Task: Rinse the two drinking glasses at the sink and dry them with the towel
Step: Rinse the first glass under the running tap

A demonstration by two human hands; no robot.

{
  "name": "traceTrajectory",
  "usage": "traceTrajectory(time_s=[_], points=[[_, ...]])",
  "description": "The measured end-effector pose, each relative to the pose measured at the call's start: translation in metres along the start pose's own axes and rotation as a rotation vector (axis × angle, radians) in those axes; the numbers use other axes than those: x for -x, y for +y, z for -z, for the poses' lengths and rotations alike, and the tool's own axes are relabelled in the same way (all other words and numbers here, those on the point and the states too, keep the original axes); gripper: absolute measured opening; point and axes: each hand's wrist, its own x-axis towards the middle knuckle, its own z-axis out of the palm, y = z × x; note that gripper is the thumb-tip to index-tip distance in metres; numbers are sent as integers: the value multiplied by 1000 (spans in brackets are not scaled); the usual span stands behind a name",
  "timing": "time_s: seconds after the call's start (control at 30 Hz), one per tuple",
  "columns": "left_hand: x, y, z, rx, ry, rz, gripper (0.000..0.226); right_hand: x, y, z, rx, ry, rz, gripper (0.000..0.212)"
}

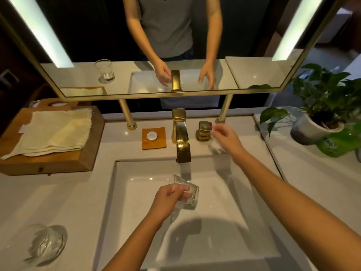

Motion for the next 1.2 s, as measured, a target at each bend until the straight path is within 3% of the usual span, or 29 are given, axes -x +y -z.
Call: traceTrajectory(time_s=[0.1,0.17,0.23,0.33,0.5,0.6,0.67,0.77,0.9,0.93,1.0,1.07,1.13,1.2], points=[[-3,9,-3,162,58,100,25,-55,-14,-16,145,-52,30,40],[-6,11,-3,196,77,150,25,-70,-6,-37,237,-102,4,30],[-10,11,-2,229,75,191,25,-69,7,-56,298,-20,28,12],[-15,11,2,303,84,215,26,-65,14,-63,389,139,107,17],[-27,9,1,377,72,240,24,-73,13,-39,399,-110,204,18],[-33,9,1,410,65,234,22,-71,14,-37,361,-154,212,20],[-36,11,2,418,58,226,22,-65,19,-41,362,-80,249,20],[-38,14,3,404,81,220,20,-34,40,-55,312,217,343,18],[-37,14,7,383,95,198,20,24,60,-83,21,402,195,16],[-36,13,6,383,91,192,21,36,57,-84,-70,356,82,14],[-34,13,5,384,80,173,21,55,45,-84,-302,90,-190,22],[-32,13,2,370,60,146,23,67,32,-85,-302,-190,-357,25],[-31,12,0,368,30,141,25,69,31,-88,-159,-297,-372,24],[-30,10,0,378,6,153,24,65,34,-86,-96,-284,-304,20]])
